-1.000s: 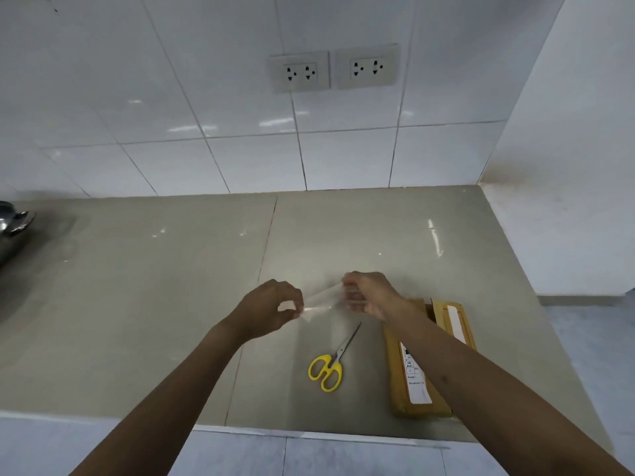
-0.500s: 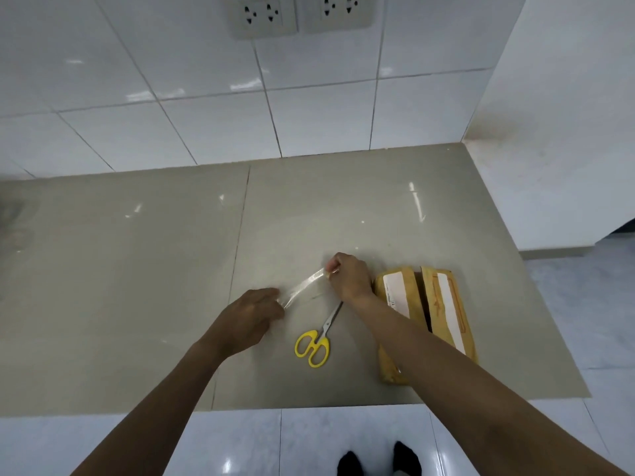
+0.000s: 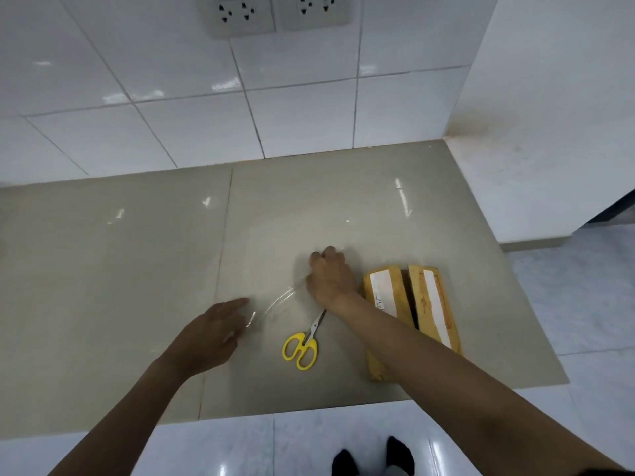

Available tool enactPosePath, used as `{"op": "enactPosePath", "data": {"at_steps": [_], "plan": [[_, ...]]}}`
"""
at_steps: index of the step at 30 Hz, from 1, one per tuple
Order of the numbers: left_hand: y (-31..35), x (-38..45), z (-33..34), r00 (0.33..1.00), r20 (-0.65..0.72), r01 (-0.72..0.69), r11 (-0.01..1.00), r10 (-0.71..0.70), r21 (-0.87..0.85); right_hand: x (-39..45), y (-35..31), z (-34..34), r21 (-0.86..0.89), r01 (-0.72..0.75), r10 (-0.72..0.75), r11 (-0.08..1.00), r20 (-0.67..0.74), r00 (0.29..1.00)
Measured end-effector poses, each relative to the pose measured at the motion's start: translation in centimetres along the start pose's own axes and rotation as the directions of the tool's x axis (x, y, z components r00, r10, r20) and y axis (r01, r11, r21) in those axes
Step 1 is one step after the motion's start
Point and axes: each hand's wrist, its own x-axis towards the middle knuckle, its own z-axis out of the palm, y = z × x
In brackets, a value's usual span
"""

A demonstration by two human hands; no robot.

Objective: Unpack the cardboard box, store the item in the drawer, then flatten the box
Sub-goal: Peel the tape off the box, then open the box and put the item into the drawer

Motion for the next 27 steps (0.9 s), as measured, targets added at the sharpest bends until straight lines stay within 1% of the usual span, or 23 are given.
{"op": "enactPosePath", "data": {"at_steps": [1,2,3,4,5,6,7,8,9,10,11,12,13,14,15,16,17,18,20,22,23,25,27], "plan": [[-0.2,-0.3,0.0,1.000,-0.004,-0.021,0.999,0.021,0.049,-0.6,-0.5,-0.5,0.012,0.052,-0.052,0.999,-0.025,0.998],[-0.3,-0.6,0.1,0.999,-0.010,-0.033,0.993,0.035,0.116,-1.4,-0.8,-1.1,0.045,0.105,-0.101,0.993,-0.081,0.992],[-0.2,-0.8,0.0,1.000,-0.016,-0.021,0.980,0.025,0.198,-2.3,-1.0,-1.7,0.092,0.168,-0.150,0.982,-0.173,0.973],[0.3,-0.9,-0.2,0.999,-0.036,0.015,0.959,-0.005,0.282,-3.3,-1.0,-2.5,0.125,0.234,-0.190,0.964,-0.290,0.938],[1.2,-0.7,-0.6,0.997,-0.072,0.062,0.938,-0.039,0.340,-4.4,-0.7,-3.3,0.127,0.294,-0.219,0.947,-0.410,0.885],[2.6,-0.1,-1.1,0.991,-0.120,0.101,0.930,-0.062,0.354,-5.4,-0.2,-4.1,0.108,0.331,-0.237,0.937,-0.499,0.833],[4.4,0.8,-1.6,0.983,-0.168,0.120,0.939,-0.068,0.322,-6.4,0.6,-5.0,0.080,0.333,-0.239,0.940,-0.544,0.805],[6.5,1.9,-2.0,0.975,-0.216,0.116,0.959,-0.060,0.259,-7.2,1.7,-5.8,0.051,0.304,-0.223,0.951,-0.565,0.794],[9.0,3.1,-2.3,0.967,-0.254,0.086,0.980,-0.039,0.178,-7.8,3.0,-6.4,0.032,0.245,-0.181,0.969,-0.583,0.792],[11.6,4.4,-2.4,0.960,-0.281,0.039,0.995,-0.013,0.087,-8.1,4.4,-6.9,0.033,0.153,-0.104,0.988,-0.586,0.803],[14.3,5.7,-2.2,0.958,-0.287,0.010,0.999,-0.019,-0.034,-8.1,5.7,-7.2,0.057,0.033,0.004,0.998,-0.553,0.833],[17.0,7.0,-2.0,0.966,-0.247,0.023,0.981,-0.071,-0.190,-8.2,7.0,-7.4,0.097,-0.098,0.133,0.990,-0.479,0.868],[19.5,8.3,-1.8,0.979,-0.135,0.098,0.928,-0.155,-0.360,-8.1,7.9,-7.5,0.140,-0.215,0.253,0.967,-0.385,0.888],[21.9,9.6,-1.6,0.971,0.014,0.214,0.840,-0.239,-0.498,-8.3,8.8,-7.6,0.163,-0.300,0.337,0.940,-0.299,0.893],[23.9,10.9,-1.4,0.940,0.163,0.337,0.741,-0.300,-0.581,-8.5,9.4,-7.5,0.160,-0.347,0.377,0.924,-0.239,0.895],[25.3,12.2,-1.1,0.903,0.267,0.429,0.663,-0.336,-0.613,-8.7,10.0,-7.2,0.151,-0.358,0.384,0.921,-0.207,0.900],[26.3,13.2,-0.9,0.876,0.319,0.482,0.626,-0.362,-0.613,-9.1,10.4,-7.1,0.156,-0.345,0.372,0.925,-0.198,0.907],[26.9,13.9,-0.6,0.859,0.337,0.511,0.620,-0.384,-0.595,-9.4,10.9,-6.9,0.182,-0.319,0.353,0.930,-0.202,0.913],[27.4,14.7,0.0,0.826,0.354,0.563,0.606,-0.439,-0.562,-10.1,11.6,-7.0,0.300,-0.280,0.347,0.912,-0.202,0.916],[27.5,14.8,0.4,0.769,0.393,0.636,0.546,-0.504,-0.545,-10.9,12.3,-7.3,0.416,-0.243,0.345,0.876,-0.188,0.920],[27.6,14.8,0.6,0.752,0.406,0.656,0.526,-0.520,-0.541,-11.3,12.6,-7.5,0.433,-0.212,0.316,0.876,-0.181,0.931],[27.6,14.6,0.8,0.739,0.424,0.668,0.487,-0.524,-0.563,-12.2,13.1,-8.0,0.461,-0.158,0.272,0.873,-0.191,0.943],[27.5,14.3,1.1,0.733,0.428,0.666,0.433,-0.528,-0.607,-12.7,13.2,-8.6,0.577,-0.133,0.319,0.806,-0.234,0.918]]}}
